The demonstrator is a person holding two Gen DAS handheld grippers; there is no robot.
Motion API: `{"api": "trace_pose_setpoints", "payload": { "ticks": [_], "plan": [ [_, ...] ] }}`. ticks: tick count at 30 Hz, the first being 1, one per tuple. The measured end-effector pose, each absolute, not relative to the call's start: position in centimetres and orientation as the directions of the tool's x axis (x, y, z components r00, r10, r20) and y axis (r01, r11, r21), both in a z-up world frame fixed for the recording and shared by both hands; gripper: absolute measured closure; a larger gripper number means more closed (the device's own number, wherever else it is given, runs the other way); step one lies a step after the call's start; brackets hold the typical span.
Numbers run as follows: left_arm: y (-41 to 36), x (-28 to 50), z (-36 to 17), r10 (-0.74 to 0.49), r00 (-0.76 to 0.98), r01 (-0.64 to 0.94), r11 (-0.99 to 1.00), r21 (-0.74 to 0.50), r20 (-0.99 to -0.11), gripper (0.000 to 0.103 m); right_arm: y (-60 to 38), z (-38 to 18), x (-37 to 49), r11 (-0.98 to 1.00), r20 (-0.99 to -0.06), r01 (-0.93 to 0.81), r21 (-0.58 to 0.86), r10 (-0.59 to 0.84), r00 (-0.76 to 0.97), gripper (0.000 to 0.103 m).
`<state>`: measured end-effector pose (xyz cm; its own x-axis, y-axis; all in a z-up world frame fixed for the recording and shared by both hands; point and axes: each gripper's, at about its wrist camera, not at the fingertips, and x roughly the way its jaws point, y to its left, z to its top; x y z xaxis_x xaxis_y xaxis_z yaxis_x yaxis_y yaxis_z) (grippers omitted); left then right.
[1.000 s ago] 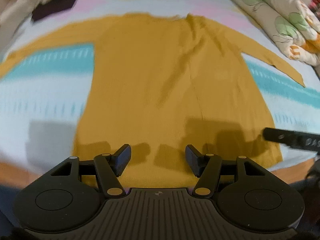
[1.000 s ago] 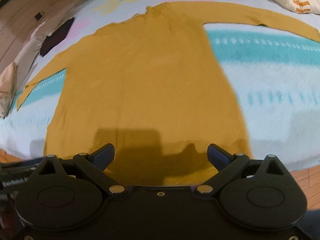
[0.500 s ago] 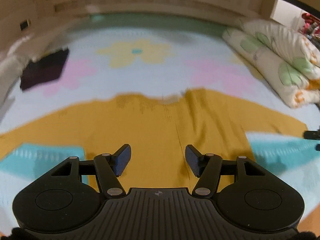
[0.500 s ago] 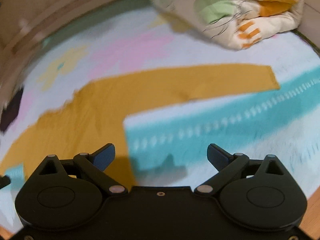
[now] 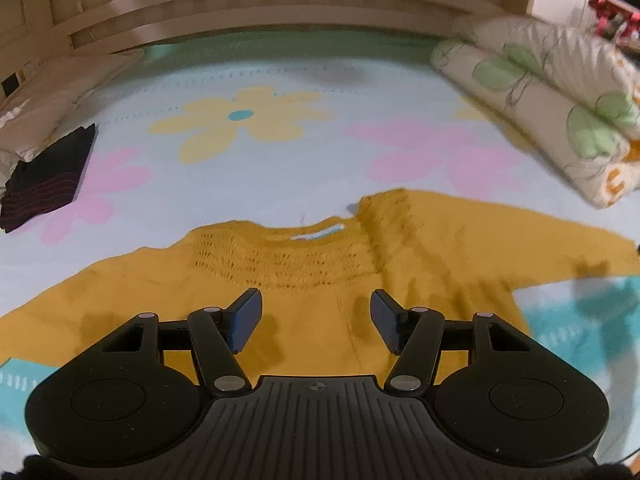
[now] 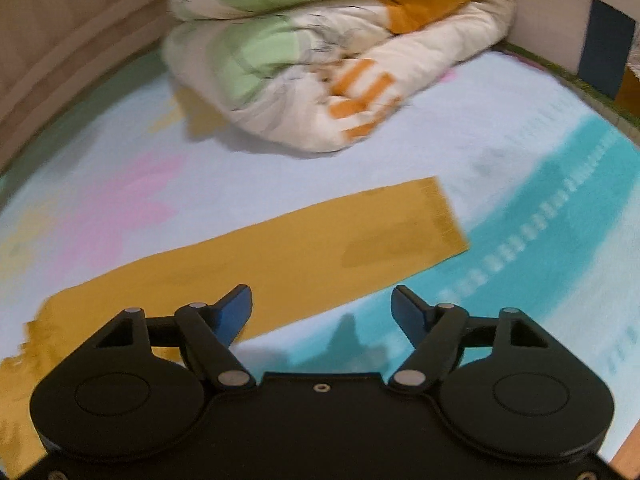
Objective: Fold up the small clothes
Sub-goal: 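Reach the right tool to a sweater sleeve cuff and close on it, then carry the held sleeve across the sweater body and open the right tool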
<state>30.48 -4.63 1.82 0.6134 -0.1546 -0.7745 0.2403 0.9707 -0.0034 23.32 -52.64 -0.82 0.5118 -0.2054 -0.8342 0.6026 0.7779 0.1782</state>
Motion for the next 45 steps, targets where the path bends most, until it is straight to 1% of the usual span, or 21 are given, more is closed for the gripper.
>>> {"api": "trace_pose_setpoints", "payload": {
  "ticks": [4, 6, 10, 14, 18, 19, 21, 22, 23, 24, 25, 27, 30, 33, 40, 45],
  "plan": [
    [-4.5, 31.3, 0.5, -0.152, 0.575, 0.24, 0.971, -0.012, -0.804, 0.044, -55.8, -2.3, 23.3, 0.748, -0.836, 0.637, 0.187, -0.219, 0.502, 0.028],
    [-4.2, 31.7, 0.0, -0.137, 0.569, 0.232, 0.973, -0.001, -0.811, 0.044, -57.0, -3.1, 23.2, 0.729, -0.837, 0.652, 0.208, -0.213, 0.504, 0.028],
    [-3.5, 32.2, -0.5, -0.111, 0.563, 0.215, 0.977, 0.015, -0.819, 0.044, -58.8, -5.0, 23.2, 0.707, -0.842, 0.668, 0.231, -0.199, 0.501, 0.032],
    [-2.9, 32.8, -0.8, -0.083, 0.562, 0.189, 0.981, 0.03, -0.823, 0.044, -59.9, -6.2, 23.0, 0.7, -0.844, 0.675, 0.232, -0.2, 0.497, 0.031],
    [-2.8, 33.2, -1.0, -0.069, 0.56, 0.182, 0.982, 0.041, -0.826, 0.044, -61.1, -6.8, 22.8, 0.697, -0.823, 0.667, 0.264, -0.198, 0.532, 0.031],
    [-2.9, 33.3, -1.1, -0.067, 0.56, 0.183, 0.982, 0.044, -0.826, 0.044, -61.3, -6.9, 22.9, 0.702, -0.821, 0.661, 0.266, -0.194, 0.537, 0.03],
    [-2.9, 33.5, -1.2, -0.063, 0.557, 0.182, 0.982, 0.048, -0.828, 0.044, -61.3, -7.2, 23.4, 0.726, -0.82, 0.639, 0.255, -0.188, 0.541, 0.03],
    [-2.8, 33.5, -1.2, -0.062, 0.556, 0.18, 0.983, 0.047, -0.829, 0.044, -61.3, -7.3, 23.7, 0.746, -0.817, 0.616, 0.255, -0.175, 0.55, 0.039],
    [-2.7, 33.6, -1.2, -0.063, 0.555, 0.176, 0.983, 0.044, -0.829, 0.044, -61.1, -7.3, 23.8, 0.761, -0.818, 0.597, 0.254, -0.16, 0.552, 0.064],
    [-2.6, 33.7, -1.1, -0.062, 0.556, 0.17, 0.985, 0.04, -0.829, 0.044, -61.2, -7.3, 24.0, 0.764, -0.823, 0.586, 0.272, -0.131, 0.553, 0.079],
    [-2.4, 33.8, -1.0, -0.061, 0.557, 0.165, 0.986, 0.038, -0.828, 0.044, -61.2, -7.1, 24.1, 0.757, -0.82, 0.58, 0.3, -0.106, 0.563, 0.082],
    [-2.0, 34.1, -0.7, -0.055, 0.565, 0.151, 0.988, 0.038, -0.823, 0.044, -60.2, -6.4, 24.3, 0.763, -0.807, 0.559, 0.324, -0.085, 0.584, 0.083],
    [-0.7, 34.5, 0.2, -0.035, 0.581, 0.11, 0.993, 0.036, -0.813, 0.044, -57.4, -3.1, 25.7, 0.828, -0.783, 0.473, 0.303, -0.067, 0.618, 0.083],
    [0.9, 34.8, 0.9, -0.014, 0.591, 0.063, 0.998, 0.028, -0.806, 0.044, -53.7, 0.6, 27.3, 0.869, -0.744, 0.378, 0.32, -0.017, 0.668, 0.083],
    [6.0, 34.6, 2.3, 0.047, 0.607, -0.035, 0.999, 0.033, -0.793, 0.044, -39.8, 8.6, 32.2, 0.911, -0.639, 0.099, 0.399, 0.199, 0.743, 0.083],
    [10.8, 34.4, 2.9, 0.082, 0.604, -0.124, 0.992, 0.008, -0.792, 0.044, -27.5, 11.4, 35.2, 0.877, -0.588, -0.094, 0.471, 0.392, 0.708, 0.083]
  ]
}}
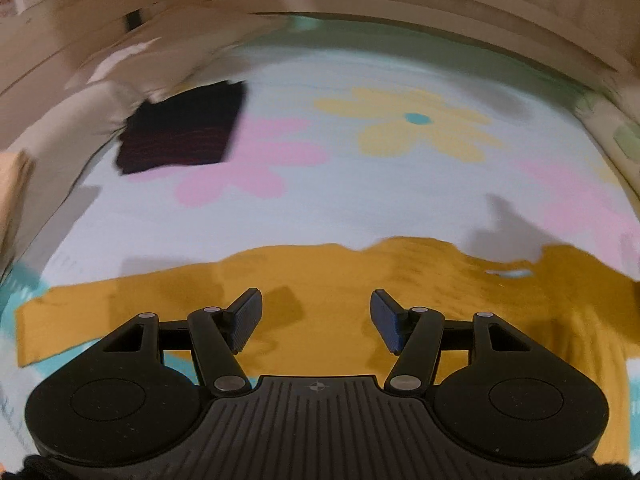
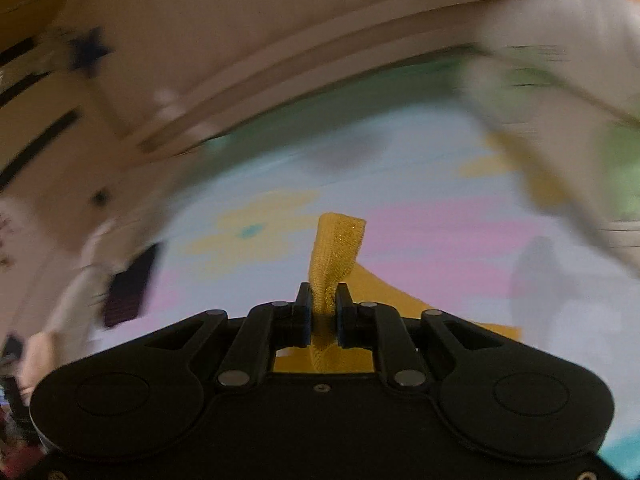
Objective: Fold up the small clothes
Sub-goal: 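Carry the held sleeve across the sweater body and open the right tool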
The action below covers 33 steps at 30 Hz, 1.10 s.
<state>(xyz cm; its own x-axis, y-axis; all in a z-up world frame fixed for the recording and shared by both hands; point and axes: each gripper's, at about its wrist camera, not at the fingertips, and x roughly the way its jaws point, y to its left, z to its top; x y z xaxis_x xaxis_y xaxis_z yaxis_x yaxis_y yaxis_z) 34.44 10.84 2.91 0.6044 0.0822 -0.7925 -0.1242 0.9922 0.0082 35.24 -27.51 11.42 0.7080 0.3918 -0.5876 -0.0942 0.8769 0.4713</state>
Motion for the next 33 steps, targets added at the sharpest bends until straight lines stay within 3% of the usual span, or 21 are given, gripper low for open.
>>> {"api": "trace_pose_setpoints", "payload": {
  "ticks": [9, 16, 18, 19, 27, 33],
  "plan": [
    [17.9, 33.7, 3.3, 0.157, 0.596, -0.261, 0.965, -0.005, -0.788, 0.044, -7.2, 6.5, 37.6, 0.816, -0.633, -0.287, 0.502, 0.572, 0.521, 0.083],
    [19.4, 33.7, 3.2, 0.137, 0.59, -0.278, 0.96, -0.041, -0.795, 0.044, -0.6, 1.4, 36.3, 0.822, -0.7, -0.305, 0.481, 0.569, 0.431, 0.083],
    [19.2, 33.5, 3.0, 0.131, 0.591, -0.269, 0.962, -0.041, -0.796, 0.044, 0.2, 0.5, 36.1, 0.834, -0.709, -0.317, 0.452, 0.552, 0.439, 0.081],
    [19.0, 33.6, 2.8, 0.126, 0.59, -0.263, 0.964, -0.042, -0.797, 0.044, 0.5, 0.0, 36.2, 0.833, -0.709, -0.317, 0.454, 0.553, 0.438, 0.074],
    [15.9, 34.5, 1.1, 0.056, 0.582, -0.182, 0.981, -0.063, -0.811, 0.044, -5.4, 1.3, 36.0, 0.799, -0.623, -0.303, 0.52, 0.597, 0.506, 0.056],
    [11.8, 35.1, -1.5, -0.03, 0.54, -0.048, 0.997, -0.067, -0.841, 0.044, -17.1, 1.4, 36.2, 0.874, -0.632, -0.095, 0.476, 0.416, 0.654, 0.053]
  ]
}}
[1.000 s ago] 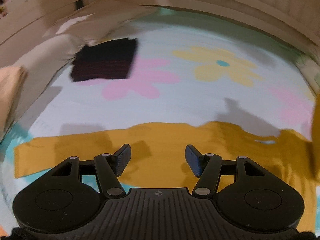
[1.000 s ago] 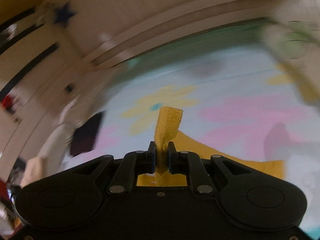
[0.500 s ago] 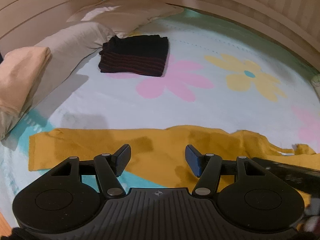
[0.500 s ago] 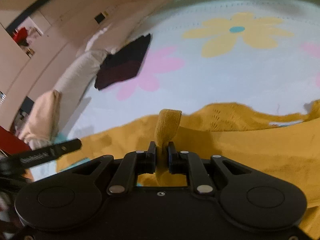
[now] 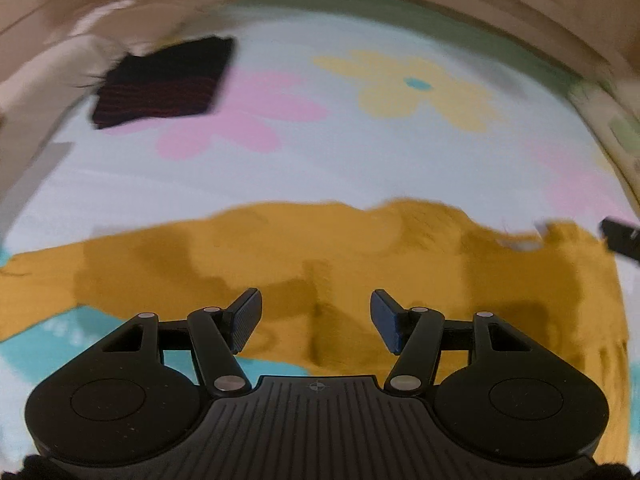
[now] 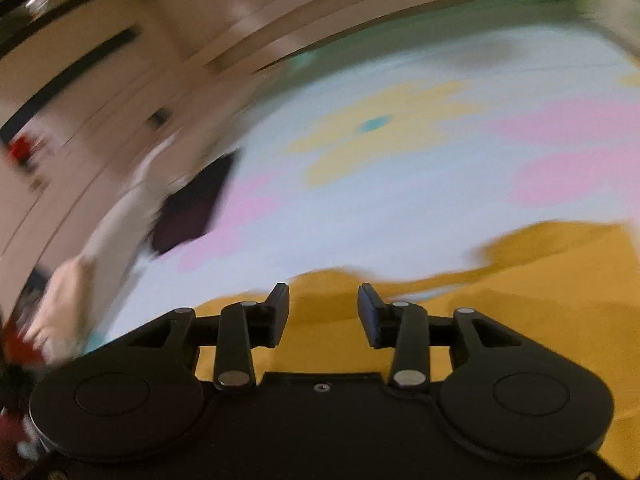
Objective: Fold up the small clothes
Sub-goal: 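Carry the held sleeve across the sweater body and open the right tool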
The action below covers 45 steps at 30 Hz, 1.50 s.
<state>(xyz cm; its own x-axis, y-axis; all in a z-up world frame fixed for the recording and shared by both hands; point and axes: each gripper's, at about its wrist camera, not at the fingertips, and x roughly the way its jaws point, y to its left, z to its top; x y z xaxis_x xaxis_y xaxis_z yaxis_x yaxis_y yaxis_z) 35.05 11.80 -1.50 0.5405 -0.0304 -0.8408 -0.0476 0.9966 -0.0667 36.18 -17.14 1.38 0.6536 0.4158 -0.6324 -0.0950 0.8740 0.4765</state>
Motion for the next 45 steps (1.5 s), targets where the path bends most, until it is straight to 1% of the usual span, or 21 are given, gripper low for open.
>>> {"api": "trace_pose_setpoints", "payload": {
  "ticks": [6, 8, 12, 14, 19, 20, 21, 22, 23, 27, 29, 31, 33, 34, 36, 37, 38, 39, 40, 41, 45],
  "plan": [
    [9.2, 36.1, -4.7, -0.064, 0.474, 0.034, 0.998, -0.055, -0.878, 0.044, -25.8, -0.6, 35.5, 0.945, -0.704, 0.09, 0.314, 0.169, 0.689, 0.047],
    [9.0, 36.6, -6.0, -0.066, 0.436, 0.034, 0.998, -0.057, -0.898, 0.044, -27.2, -1.4, 35.4, 0.943, -0.718, 0.104, 0.316, 0.166, 0.676, 0.047],
    [8.4, 36.6, -6.2, -0.015, 0.462, 0.042, 0.999, 0.005, -0.887, 0.044, -27.3, -2.5, 35.7, 0.938, -0.718, 0.084, 0.336, 0.198, 0.668, 0.044],
    [8.7, 36.5, -6.0, -0.03, 0.468, 0.026, 0.999, -0.02, -0.883, 0.044, -26.4, -3.0, 36.4, 0.945, -0.728, 0.06, 0.321, 0.206, 0.653, 0.038],
    [9.7, 36.2, -5.4, -0.043, 0.483, -0.005, 0.999, -0.052, -0.875, 0.044, -26.1, -4.9, 37.4, 0.964, -0.767, 0.057, 0.258, 0.168, 0.62, 0.039],
    [9.9, 36.0, -5.2, -0.042, 0.49, -0.01, 0.998, -0.054, -0.871, 0.044, -26.1, -5.2, 37.5, 0.965, -0.775, 0.063, 0.253, 0.163, 0.61, 0.043],
    [9.8, 36.4, -4.8, -0.041, 0.495, -0.016, 0.998, -0.056, -0.868, 0.044, -25.9, -5.5, 37.4, 0.966, -0.781, 0.058, 0.253, 0.169, 0.601, 0.053],
    [9.7, 36.6, -4.7, -0.045, 0.506, -0.021, 0.998, -0.064, -0.861, 0.044, -25.6, -5.5, 37.3, 0.967, -0.784, 0.042, 0.25, 0.177, 0.596, 0.091],
    [9.7, 36.4, -4.3, -0.054, 0.521, -0.023, 0.997, -0.077, -0.852, 0.044, -25.5, -5.4, 37.1, 0.969, -0.781, 0.028, 0.244, 0.179, 0.598, 0.088],
    [8.6, 37.0, -3.9, -0.065, 0.545, -0.011, 0.996, -0.085, -0.836, 0.044, -27.5, -4.0, 36.4, 0.985, -0.783, 0.09, 0.145, 0.059, 0.62, 0.091],
    [8.0, 37.0, -4.4, -0.063, 0.536, 0.007, 0.997, -0.071, -0.842, 0.044, -29.9, -4.6, 36.2, 0.973, -0.804, 0.169, 0.157, 0.026, 0.594, 0.091],
    [7.7, 37.2, -5.1, -0.05, 0.509, 0.022, 0.999, -0.045, -0.859, 0.044, -31.1, -5.3, 35.8, 0.965, -0.804, 0.179, 0.191, 0.049, 0.593, 0.092],
    [7.6, 37.2, -6.0, -0.032, 0.484, 0.033, 0.999, -0.018, -0.875, 0.044, -30.9, -5.4, 35.7, 0.968, -0.798, 0.152, 0.199, 0.07, 0.599, 0.09],
    [7.6, 37.2, -6.4, -0.01, 0.467, 0.033, 0.999, 0.006, -0.884, 0.043, -30.9, -5.3, 35.8, 0.967, -0.796, 0.142, 0.212, 0.086, 0.6, 0.079],
    [7.8, 37.0, -6.5, -0.012, 0.484, 0.042, 0.999, 0.01, -0.875, 0.043, -31.1, -5.0, 35.8, 0.96, -0.788, 0.147, 0.24, 0.104, 0.607, 0.077],
    [7.9, 37.1, -6.6, -0.016, 0.481, 0.041, 0.999, 0.004, -0.877, 0.043, -31.3, -4.8, 35.6, 0.955, -0.784, 0.153, 0.255, 0.111, 0.611, 0.073],
    [8.1, 37.3, -6.6, -0.023, 0.476, 0.036, 0.999, -0.007, -0.879, 0.043, -31.6, -4.7, 35.5, 0.95, -0.779, 0.155, 0.273, 0.124, 0.615, 0.063],
    [8.3, 37.4, -6.6, -0.027, 0.473, 0.03, 0.999, -0.015, -0.881, 0.044, -32.0, -4.5, 35.2, 0.942, -0.775, 0.153, 0.299, 0.146, 0.615, 0.057],
    [8.5, 37.5, -6.5, -0.028, 0.47, 0.023, 1.0, -0.02, -0.882, 0.044, -32.6, -4.4, 34.8, 0.932, -0.771, 0.149, 0.33, 0.176, 0.612, 0.047],
    [8.6, 37.7, -6.6, -0.029, 0.467, 0.02, 1.0, -0.023, -0.884, 0.044, -32.8, -4.3, 34.5, 0.923, -0.768, 0.143, 0.358, 0.204, 0.607, 0.043],
    [8.4, 37.9, -6.6, -0.024, 0.461, 0.018, 1.0, -0.017, -0.887, 0.044, -34.1, -3.8, 32.0, 0.899, -0.774, 0.124, 0.421, 0.284, 0.566, 0.043]
  ]
}}
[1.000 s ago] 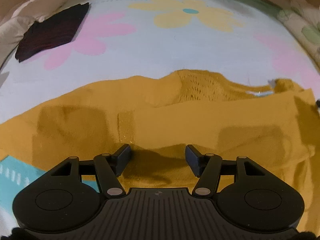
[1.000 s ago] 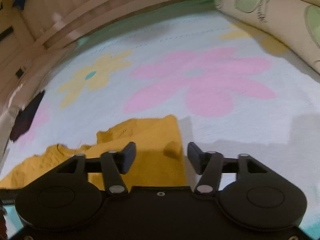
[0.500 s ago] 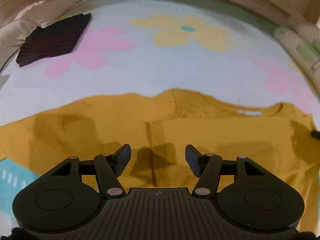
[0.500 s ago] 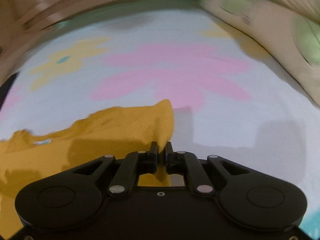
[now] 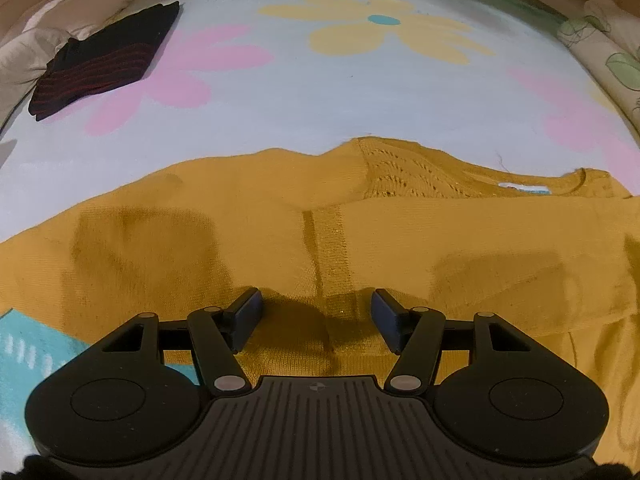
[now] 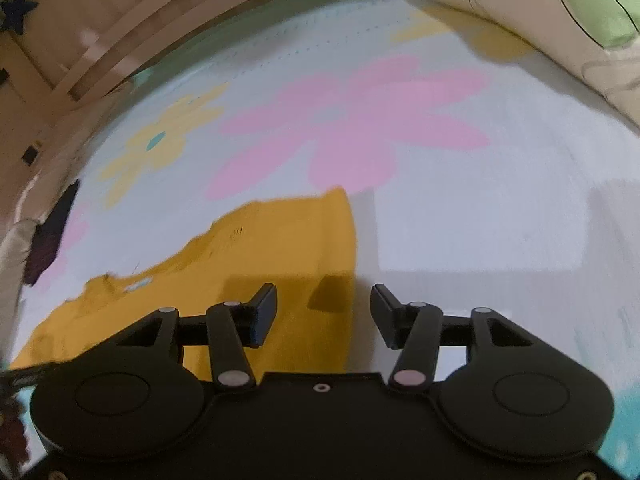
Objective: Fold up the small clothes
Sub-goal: 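Reach the left tool to the other sleeve and close on it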
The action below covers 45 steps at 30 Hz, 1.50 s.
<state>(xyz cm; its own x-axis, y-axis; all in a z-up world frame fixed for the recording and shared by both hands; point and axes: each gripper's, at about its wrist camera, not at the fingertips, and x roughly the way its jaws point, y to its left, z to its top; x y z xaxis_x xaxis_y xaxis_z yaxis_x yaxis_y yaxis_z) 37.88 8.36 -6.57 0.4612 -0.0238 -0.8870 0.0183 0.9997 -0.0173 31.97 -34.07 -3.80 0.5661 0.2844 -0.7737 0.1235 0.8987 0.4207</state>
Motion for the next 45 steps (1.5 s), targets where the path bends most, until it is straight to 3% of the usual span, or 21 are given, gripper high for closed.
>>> {"api": "trace_pose_setpoints", "payload": {
  "ticks": [7, 14, 15, 16, 18, 21, 25, 27, 31, 32, 36, 45],
  "plan": [
    [8.5, 37.3, -6.1, -0.027, 0.457, 0.023, 1.0, -0.018, -0.889, 0.044, -31.7, -3.9, 29.1, 0.927, -0.834, 0.039, 0.373, 0.317, 0.452, 0.05],
    [8.8, 36.8, -5.9, -0.026, 0.459, 0.029, 0.999, -0.014, -0.888, 0.044, -29.4, -5.1, 27.5, 0.964, -0.884, 0.038, 0.262, 0.224, 0.41, 0.056],
    [8.8, 36.8, -5.8, -0.025, 0.461, 0.03, 0.999, -0.013, -0.887, 0.044, -29.1, -5.1, 27.4, 0.966, -0.885, 0.034, 0.258, 0.222, 0.408, 0.064],
    [8.9, 36.7, -5.7, -0.023, 0.463, 0.029, 1.0, -0.011, -0.886, 0.044, -28.8, -5.1, 27.3, 0.965, -0.885, 0.022, 0.263, 0.232, 0.403, 0.095],
    [9.0, 36.6, -5.5, -0.017, 0.47, 0.025, 1.0, -0.006, -0.883, 0.044, -28.0, -4.7, 26.8, 0.972, -0.886, -0.006, 0.234, 0.215, 0.41, 0.093],
    [9.6, 36.4, -5.2, -0.016, 0.479, 0.011, 1.0, -0.012, -0.877, 0.044, -27.6, -4.3, 26.4, 0.999, -0.909, -0.005, 0.042, 0.04, 0.416, 0.094],
    [10.7, 36.4, -4.7, -0.013, 0.484, -0.015, 1.0, -0.023, -0.875, 0.044, -29.2, -4.6, 26.0, 0.989, -0.904, 0.074, 0.124, 0.082, 0.42, 0.094],
    [11.6, 36.3, -4.4, -0.013, 0.49, -0.044, 0.998, -0.039, -0.872, 0.044, -29.0, -3.7, 26.0, 0.992, -0.884, 0.078, 0.103, 0.056, 0.465, 0.086],
    [15.4, 36.2, -4.0, -0.094, 0.509, -0.125, 0.976, -0.181, -0.856, 0.044, -28.2, -2.0, 25.8, 0.984, -0.847, 0.072, 0.161, 0.1, 0.521, 0.029],
    [16.8, 36.1, -4.1, -0.138, 0.513, -0.155, 0.956, -0.25, -0.847, 0.044, -27.6, -1.7, 25.8, 0.982, -0.839, 0.059, 0.179, 0.121, 0.53, 0.024],
    [21.4, 35.5, -4.7, -0.259, 0.544, -0.228, 0.87, -0.438, -0.798, 0.044, -24.5, -1.1, 26.2, 0.981, -0.83, -0.01, 0.195, 0.17, 0.531, 0.021],
    [29.6, 33.6, -4.6, -0.127, 0.609, -0.359, 0.836, -0.415, -0.783, 0.042, -19.5, 0.2, 27.9, 0.937, -0.772, -0.089, 0.339, 0.331, 0.543, 0.011]
  ]
}}
